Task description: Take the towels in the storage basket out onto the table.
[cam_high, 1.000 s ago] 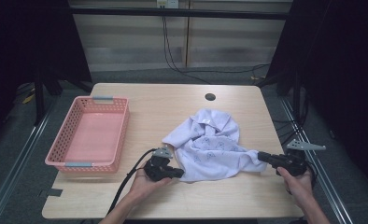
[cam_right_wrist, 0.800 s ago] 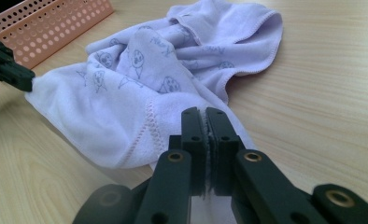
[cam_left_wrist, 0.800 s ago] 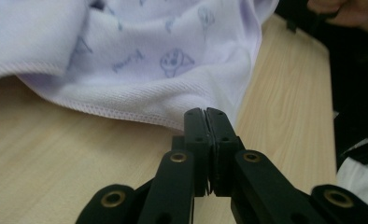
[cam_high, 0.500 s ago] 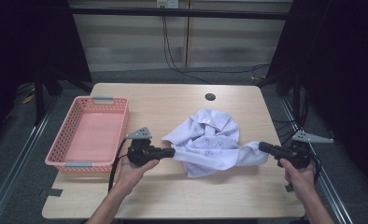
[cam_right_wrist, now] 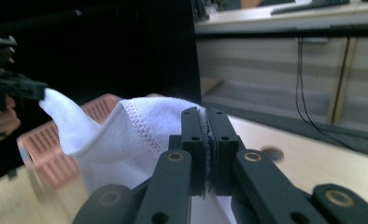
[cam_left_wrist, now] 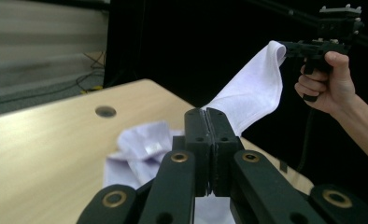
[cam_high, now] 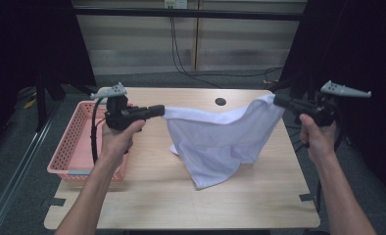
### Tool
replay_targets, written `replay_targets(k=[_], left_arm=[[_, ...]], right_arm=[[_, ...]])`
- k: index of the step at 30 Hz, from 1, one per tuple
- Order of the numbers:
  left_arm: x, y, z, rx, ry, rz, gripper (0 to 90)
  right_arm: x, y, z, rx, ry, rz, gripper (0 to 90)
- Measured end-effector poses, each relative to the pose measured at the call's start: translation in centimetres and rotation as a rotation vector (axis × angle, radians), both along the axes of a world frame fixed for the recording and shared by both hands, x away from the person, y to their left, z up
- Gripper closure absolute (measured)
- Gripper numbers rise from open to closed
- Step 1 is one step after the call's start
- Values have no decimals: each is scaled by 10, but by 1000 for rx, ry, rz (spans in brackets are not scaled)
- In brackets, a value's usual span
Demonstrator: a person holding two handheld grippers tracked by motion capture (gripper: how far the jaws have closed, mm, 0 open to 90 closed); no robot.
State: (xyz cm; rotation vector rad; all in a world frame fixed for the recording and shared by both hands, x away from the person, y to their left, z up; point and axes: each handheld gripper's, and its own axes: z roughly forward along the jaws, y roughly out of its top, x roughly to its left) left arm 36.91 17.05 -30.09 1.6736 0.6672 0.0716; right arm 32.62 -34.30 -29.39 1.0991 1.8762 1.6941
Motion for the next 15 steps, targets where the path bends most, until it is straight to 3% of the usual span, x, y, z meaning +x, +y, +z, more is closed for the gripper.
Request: replay_targets(k=[6,9,10,12,14,15], left_arm=[[5,16,58,-50,-97,62,891],[-6,25,83,-66,-154,62,891],[-13,27,87,-52,-174,56,890],[-26,27,83,-42,-168,35,890],[-41,25,67,-1,-165,7,890],[-49,24,56,0,-137,-13,890]], right_arm=[[17,4,59,5,-73,-19,876],[9,6,87,17,-123,-7,876],[3,6,92,15,-142,3,877],[-11,6,91,-10,-147,25,877],[-26,7,76,-37,-122,44,877],[-35,7,65,-44,-108,56,876]])
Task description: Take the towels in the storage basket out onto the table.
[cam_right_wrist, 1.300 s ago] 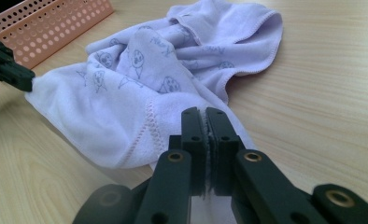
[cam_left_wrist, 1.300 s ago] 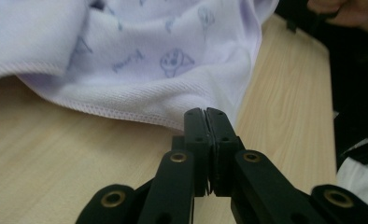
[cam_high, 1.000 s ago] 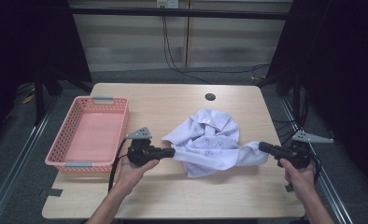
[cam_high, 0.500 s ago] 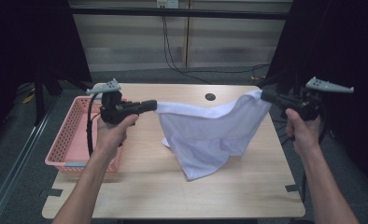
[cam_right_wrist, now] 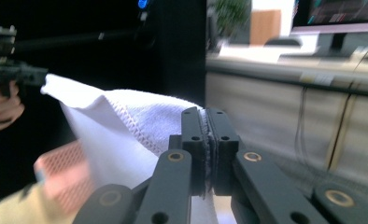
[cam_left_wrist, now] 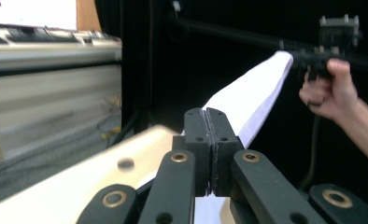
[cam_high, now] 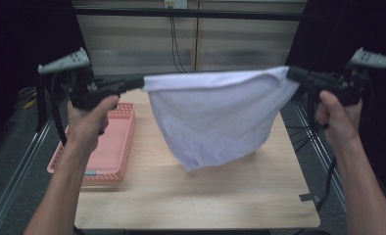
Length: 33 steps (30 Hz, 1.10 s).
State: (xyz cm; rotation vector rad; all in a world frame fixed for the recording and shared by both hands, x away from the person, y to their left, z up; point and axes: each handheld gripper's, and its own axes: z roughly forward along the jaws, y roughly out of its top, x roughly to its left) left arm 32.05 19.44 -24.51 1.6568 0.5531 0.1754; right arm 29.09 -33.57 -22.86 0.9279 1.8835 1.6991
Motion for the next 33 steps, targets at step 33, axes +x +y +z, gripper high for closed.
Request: replay_targets(k=[33], left_arm=[[-21,-58,-212,229,353,-168,686]], right_arm=[[-40,24,-214,-181,351,50,567]])
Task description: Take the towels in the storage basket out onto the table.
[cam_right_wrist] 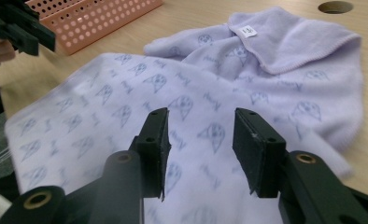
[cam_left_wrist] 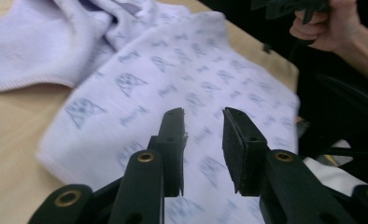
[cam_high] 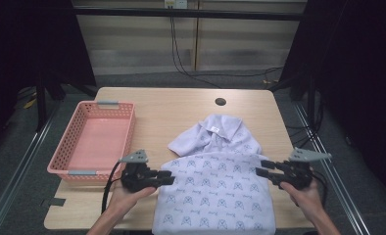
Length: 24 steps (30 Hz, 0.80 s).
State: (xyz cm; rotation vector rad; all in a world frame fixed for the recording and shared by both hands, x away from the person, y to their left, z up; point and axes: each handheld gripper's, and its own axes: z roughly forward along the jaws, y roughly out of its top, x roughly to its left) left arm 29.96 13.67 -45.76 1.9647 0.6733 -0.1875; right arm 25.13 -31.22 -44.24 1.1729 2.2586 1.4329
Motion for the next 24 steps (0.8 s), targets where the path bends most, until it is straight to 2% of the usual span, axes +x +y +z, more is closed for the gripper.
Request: replay_targets(k=[3,5,8,10,12,13,14,15,16,18,21,22,24], left_arm=[[20,-18,-12,50,10,7,659],[28,-30,-20,104,-33,14,647],[37,-41,-31,136,-18,7,621],[36,-47,-40,190,-24,-13,621],[31,-47,-44,199,-46,-18,668],[30,-46,-42,211,-48,-27,760],[28,-45,-42,228,-47,-42,832],[24,-44,-42,245,-56,-48,849],[20,-42,-43,242,-58,-52,865],[14,-39,-43,245,-50,-56,881],[-2,-33,-41,259,-45,-83,889],[-8,-29,-42,244,-26,-91,891],[-24,-23,-41,244,-6,-95,893]], right_arm=[[34,10,-11,-34,19,-8,549],[53,16,-21,-70,38,-5,532],[70,23,-36,-123,64,-13,513],[73,25,-44,-160,80,-19,510],[71,25,-52,-183,111,-18,563],[68,26,-57,-205,133,-8,619],[64,27,-59,-232,129,-1,653],[59,26,-59,-225,129,6,710],[55,25,-58,-207,168,12,768],[42,23,-59,-180,180,31,784],[21,25,-57,-191,190,69,791],[13,26,-56,-184,204,79,792],[-1,29,-55,-178,226,110,792]])
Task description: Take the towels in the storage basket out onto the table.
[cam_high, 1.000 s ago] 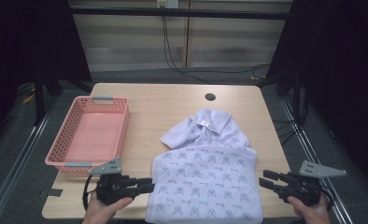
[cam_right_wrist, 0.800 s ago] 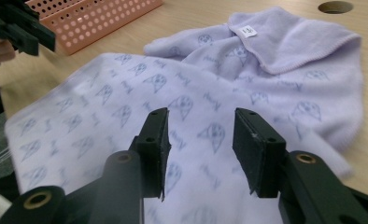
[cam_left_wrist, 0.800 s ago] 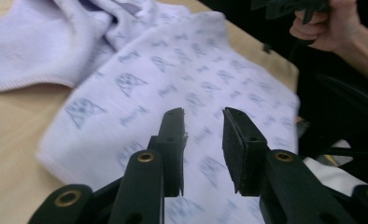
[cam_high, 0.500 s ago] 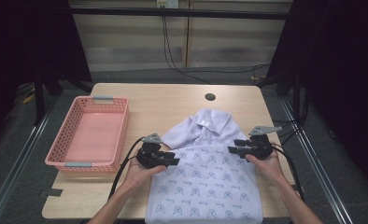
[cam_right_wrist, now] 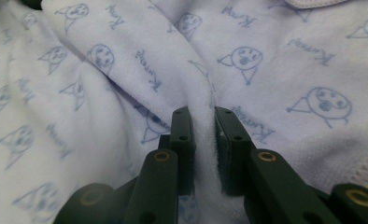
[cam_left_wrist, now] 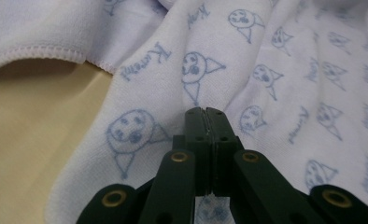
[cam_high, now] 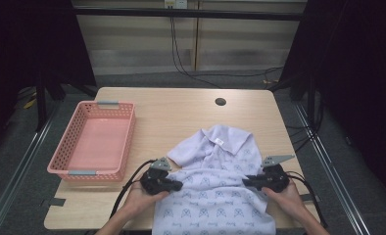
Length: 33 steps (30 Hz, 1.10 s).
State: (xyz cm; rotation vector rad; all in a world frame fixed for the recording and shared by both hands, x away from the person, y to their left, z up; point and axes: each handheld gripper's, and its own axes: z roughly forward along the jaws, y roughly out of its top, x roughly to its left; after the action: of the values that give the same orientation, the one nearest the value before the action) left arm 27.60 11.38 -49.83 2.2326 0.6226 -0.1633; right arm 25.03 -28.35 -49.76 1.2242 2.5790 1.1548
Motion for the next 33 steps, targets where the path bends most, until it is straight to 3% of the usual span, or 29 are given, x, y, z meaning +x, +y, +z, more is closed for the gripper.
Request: replay_targets(k=[4,8,10,11,13,15,16,19,21,23,28,29,31,32,33], left_arm=[[-33,9,4,30,27,-60,892],[-56,22,4,-8,83,-72,881],[-58,26,7,-25,79,-79,843],[-55,28,9,-49,73,-60,813],[-46,30,14,-113,84,-26,729],[-34,27,18,-123,55,8,649],[-28,25,20,-135,59,21,648],[-9,17,20,-136,31,29,686],[2,14,18,-137,44,57,694],[10,12,15,-117,30,77,694],[17,16,14,-125,20,128,683],[18,18,14,-134,17,141,679],[21,23,13,-138,22,174,657],[22,25,12,-142,28,186,652],[23,27,10,-144,35,182,648]], right_arm=[[-28,10,4,-5,44,66,791],[-51,21,7,-13,99,140,778],[-58,26,10,-32,82,163,712],[-59,27,12,-24,76,158,662],[-55,24,17,60,3,129,604],[-46,20,23,108,-64,71,588],[-39,19,25,122,-79,53,588],[-15,21,24,96,-114,30,570],[1,25,19,105,-111,32,557],[14,31,13,90,-111,47,537],[28,51,1,19,-112,95,542],[28,54,-1,-6,-114,102,568],[26,54,-3,-42,-136,93,759],[28,51,-2,-22,-121,85,873],[27,48,0,-12,-126,64,887]])
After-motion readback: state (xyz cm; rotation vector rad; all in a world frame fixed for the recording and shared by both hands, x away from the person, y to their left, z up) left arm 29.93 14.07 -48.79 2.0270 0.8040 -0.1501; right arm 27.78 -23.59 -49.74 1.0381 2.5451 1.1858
